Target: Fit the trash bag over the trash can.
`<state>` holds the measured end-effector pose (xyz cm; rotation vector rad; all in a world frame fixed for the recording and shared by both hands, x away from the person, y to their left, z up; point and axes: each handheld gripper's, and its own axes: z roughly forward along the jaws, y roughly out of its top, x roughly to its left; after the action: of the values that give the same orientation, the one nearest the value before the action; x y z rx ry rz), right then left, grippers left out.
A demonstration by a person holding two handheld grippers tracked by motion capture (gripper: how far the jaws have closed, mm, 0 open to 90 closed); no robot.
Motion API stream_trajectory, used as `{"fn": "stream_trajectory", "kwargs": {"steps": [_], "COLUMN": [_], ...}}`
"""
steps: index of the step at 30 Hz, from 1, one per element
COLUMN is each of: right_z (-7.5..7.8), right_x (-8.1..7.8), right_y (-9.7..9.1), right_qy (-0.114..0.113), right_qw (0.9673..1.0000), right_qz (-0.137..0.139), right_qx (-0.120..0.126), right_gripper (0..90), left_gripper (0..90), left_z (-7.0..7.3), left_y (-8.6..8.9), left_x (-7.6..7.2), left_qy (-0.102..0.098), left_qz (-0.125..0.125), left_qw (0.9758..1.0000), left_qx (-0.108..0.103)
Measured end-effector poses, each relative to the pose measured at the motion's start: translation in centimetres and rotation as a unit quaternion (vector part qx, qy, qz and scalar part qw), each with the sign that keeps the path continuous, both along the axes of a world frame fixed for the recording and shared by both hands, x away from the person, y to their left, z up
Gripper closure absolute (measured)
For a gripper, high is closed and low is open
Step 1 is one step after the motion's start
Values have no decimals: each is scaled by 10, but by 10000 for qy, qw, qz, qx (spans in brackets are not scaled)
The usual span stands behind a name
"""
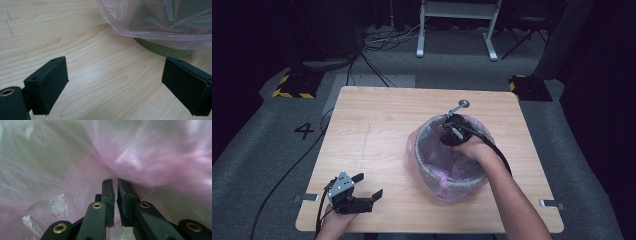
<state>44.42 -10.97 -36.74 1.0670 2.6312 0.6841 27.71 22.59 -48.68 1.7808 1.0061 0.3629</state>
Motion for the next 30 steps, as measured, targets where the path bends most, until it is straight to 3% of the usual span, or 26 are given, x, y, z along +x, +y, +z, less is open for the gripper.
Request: {"fn": "stream_trajectory", "kwargs": {"steps": [4, 9, 13, 14, 16, 17, 20, 30], "right_z": [11, 33, 48, 51, 55, 57, 61, 73], "right_x": [-6, -16, -23, -25, -27, -29, -32, -41], "right_y": [1, -3, -9, -11, -13, -13, -15, -24], "right_qy": [-116, -319, -458, -553, -569, -601, -659, -904], "right_qw": [9996, 9969, 9943, 9923, 9908, 9899, 9881, 9832], "right_qz": [80, 197, 127, 305, 294, 271, 308, 309], "right_qx": [224, 691, 953, 1066, 1189, 1252, 1358, 1552], "right_gripper": [799, 722, 525, 485, 332, 303, 160, 11], "left_gripper": [66, 66, 66, 66, 66, 66, 66, 66], "left_z": [0, 1, 1, 0, 0, 0, 1, 1], "left_y": [-1, -2, -1, -1, -1, -1, -2, -1], "left_x": [0, 0, 0, 0, 0, 0, -1, 0], "left_qy": [3, -26, -22, -20, -14, -18, -36, -34], "left_qz": [-2, -22, -12, -13, 0, -14, -3, 9], "left_qw": [10000, 10000, 10000, 10000, 10000, 10000, 10000, 10000], "left_qx": [-17, 4, 9, -5, -18, -13, -25, -38]}}
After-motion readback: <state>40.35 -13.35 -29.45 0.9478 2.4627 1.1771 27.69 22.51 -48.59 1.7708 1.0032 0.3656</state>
